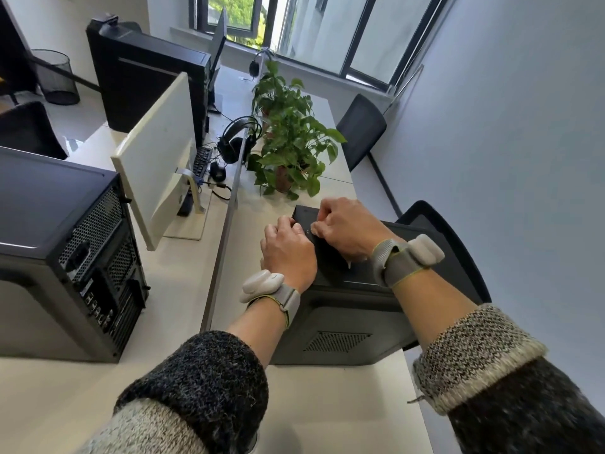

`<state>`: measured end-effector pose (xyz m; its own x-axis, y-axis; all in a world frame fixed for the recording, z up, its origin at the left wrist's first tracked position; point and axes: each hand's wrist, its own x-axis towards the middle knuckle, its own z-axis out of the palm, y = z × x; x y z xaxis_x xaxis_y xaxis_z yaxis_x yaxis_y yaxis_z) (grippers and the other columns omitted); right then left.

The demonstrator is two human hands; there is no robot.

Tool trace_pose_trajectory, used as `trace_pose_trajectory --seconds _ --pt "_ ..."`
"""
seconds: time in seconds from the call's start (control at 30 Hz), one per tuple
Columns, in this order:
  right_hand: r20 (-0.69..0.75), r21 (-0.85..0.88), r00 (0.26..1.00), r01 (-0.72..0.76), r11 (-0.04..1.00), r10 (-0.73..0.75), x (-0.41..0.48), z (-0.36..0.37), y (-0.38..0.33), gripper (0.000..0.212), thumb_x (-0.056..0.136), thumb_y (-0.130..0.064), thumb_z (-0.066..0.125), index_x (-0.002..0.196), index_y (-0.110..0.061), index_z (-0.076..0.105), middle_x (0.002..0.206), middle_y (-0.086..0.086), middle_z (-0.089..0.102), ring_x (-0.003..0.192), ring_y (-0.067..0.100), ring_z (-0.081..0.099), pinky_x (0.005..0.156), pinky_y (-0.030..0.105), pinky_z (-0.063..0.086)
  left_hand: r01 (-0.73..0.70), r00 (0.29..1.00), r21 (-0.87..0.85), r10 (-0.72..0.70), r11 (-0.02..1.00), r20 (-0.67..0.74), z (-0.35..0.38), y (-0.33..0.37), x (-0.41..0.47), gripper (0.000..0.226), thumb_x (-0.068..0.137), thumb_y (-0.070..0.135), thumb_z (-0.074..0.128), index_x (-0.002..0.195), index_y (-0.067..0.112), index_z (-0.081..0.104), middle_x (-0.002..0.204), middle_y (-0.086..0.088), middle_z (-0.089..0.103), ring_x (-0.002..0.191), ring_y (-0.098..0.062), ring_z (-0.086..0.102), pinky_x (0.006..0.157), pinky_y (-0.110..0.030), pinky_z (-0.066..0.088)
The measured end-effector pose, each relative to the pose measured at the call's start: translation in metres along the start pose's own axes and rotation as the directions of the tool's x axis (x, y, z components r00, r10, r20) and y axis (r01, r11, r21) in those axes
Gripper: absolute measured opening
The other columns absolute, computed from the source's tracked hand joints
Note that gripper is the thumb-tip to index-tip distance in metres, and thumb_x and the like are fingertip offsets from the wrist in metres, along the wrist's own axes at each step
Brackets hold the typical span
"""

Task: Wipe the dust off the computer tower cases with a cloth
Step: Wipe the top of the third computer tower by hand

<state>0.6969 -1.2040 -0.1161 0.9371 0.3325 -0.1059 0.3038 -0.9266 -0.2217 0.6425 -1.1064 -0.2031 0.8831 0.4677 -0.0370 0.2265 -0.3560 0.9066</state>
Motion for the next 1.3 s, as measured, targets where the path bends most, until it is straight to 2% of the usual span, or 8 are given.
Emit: trace_pose_trajectory --seconds 0.13,0.4,0.63,0.87,0.97,1.03,1.17,1.3 --pt "-0.139 -0.086 0.990 -0.029 0.996 0.017 0.031 0.004 -0.012 0.014 0.100 -0.037 0.061 0.105 -0.024 0.061 0.113 0.007 0.068 0.105 0.032 0.064 0.091 0.044 0.055 -0.006 1.000 0.018 0.006 1.000 -0.012 -0.001 0.002 0.001 0.030 0.111 0.028 0.035 0.128 0.014 0.055 0.126 -0.014 0.053 0.115 -0.033 0.052 0.095 -0.044 0.042" --pt "-0.187 0.062 0.982 0.021 0.998 -0.009 0.038 0.011 -0.014 0.007 0.098 -0.034 0.066 0.096 -0.029 0.062 0.108 0.005 0.070 0.103 0.029 0.065 0.092 0.044 0.056 0.001 1.000 0.001 -0.001 1.000 -0.004 -0.003 0.001 0.000 0.028 0.110 0.027 0.037 0.127 0.015 0.056 0.125 -0.013 0.053 0.115 -0.032 0.052 0.097 -0.045 0.043" --pt "-0.007 0.134 0.992 0.129 0.983 -0.129 -0.010 -0.002 -0.006 0.011 0.097 -0.030 0.072 0.090 -0.022 0.073 0.096 -0.001 0.069 0.086 0.013 0.062 0.066 0.018 0.043 0.074 0.995 -0.208 -0.060 0.975 0.075 -0.013 -0.005 0.004 0.025 0.106 0.029 0.048 0.124 0.019 0.062 0.123 -0.010 0.059 0.117 -0.031 0.055 0.107 -0.046 0.043" --pt "-0.107 0.053 0.993 0.057 0.997 -0.051 0.018 0.002 -0.018 0.013 0.091 -0.035 0.070 0.084 -0.029 0.061 0.106 0.006 0.069 0.101 0.030 0.066 0.092 0.042 0.057 0.144 0.975 -0.256 -0.092 0.956 0.204 -0.024 -0.009 0.009 0.030 0.084 0.048 0.055 0.103 0.029 0.069 0.110 -0.006 0.071 0.109 -0.030 0.065 0.100 -0.051 0.053" --pt "-0.125 0.130 0.992 0.051 0.990 -0.035 0.005 0.004 -0.016 0.012 0.092 -0.034 0.072 0.085 -0.027 0.065 0.101 0.005 0.072 0.098 0.027 0.067 0.091 0.039 0.057 0.157 0.968 -0.257 -0.098 0.954 0.230 -0.028 -0.006 0.008 0.033 0.075 0.048 0.053 0.097 0.030 0.068 0.110 -0.006 0.071 0.110 -0.030 0.065 0.101 -0.050 0.053" --pt "-0.112 0.177 0.993 0.065 0.982 -0.045 -0.011 0.004 -0.009 0.013 0.093 -0.033 0.074 0.085 -0.028 0.067 0.096 0.002 0.072 0.095 0.023 0.067 0.088 0.035 0.055 0.151 0.970 -0.255 -0.093 0.955 0.224 -0.031 -0.002 0.007 0.032 0.078 0.043 0.057 0.103 0.027 0.069 0.113 -0.006 0.071 0.112 -0.029 0.064 0.102 -0.048 0.052" --pt "-0.057 0.217 0.995 0.093 0.972 -0.083 -0.054 0.010 -0.004 0.011 0.096 -0.033 0.074 0.091 -0.024 0.071 0.093 -0.002 0.071 0.086 0.017 0.068 0.078 0.031 0.056 0.157 0.973 -0.267 -0.103 0.951 0.205 -0.032 -0.003 0.012 0.004 0.096 0.028 0.065 0.099 0.031 0.066 0.114 -0.004 0.070 0.114 -0.028 0.063 0.102 -0.047 0.053" --pt "0.014 0.229 0.990 0.131 0.965 -0.138 -0.096 0.007 -0.008 0.010 0.096 -0.032 0.075 0.089 -0.026 0.071 0.091 -0.007 0.070 0.083 0.009 0.065 0.070 0.022 0.047 0.131 0.981 -0.247 -0.088 0.960 0.175 -0.034 -0.005 0.013 0.007 0.099 0.028 0.064 0.105 0.026 0.068 0.116 -0.005 0.070 0.114 -0.026 0.062 0.105 -0.044 0.050"
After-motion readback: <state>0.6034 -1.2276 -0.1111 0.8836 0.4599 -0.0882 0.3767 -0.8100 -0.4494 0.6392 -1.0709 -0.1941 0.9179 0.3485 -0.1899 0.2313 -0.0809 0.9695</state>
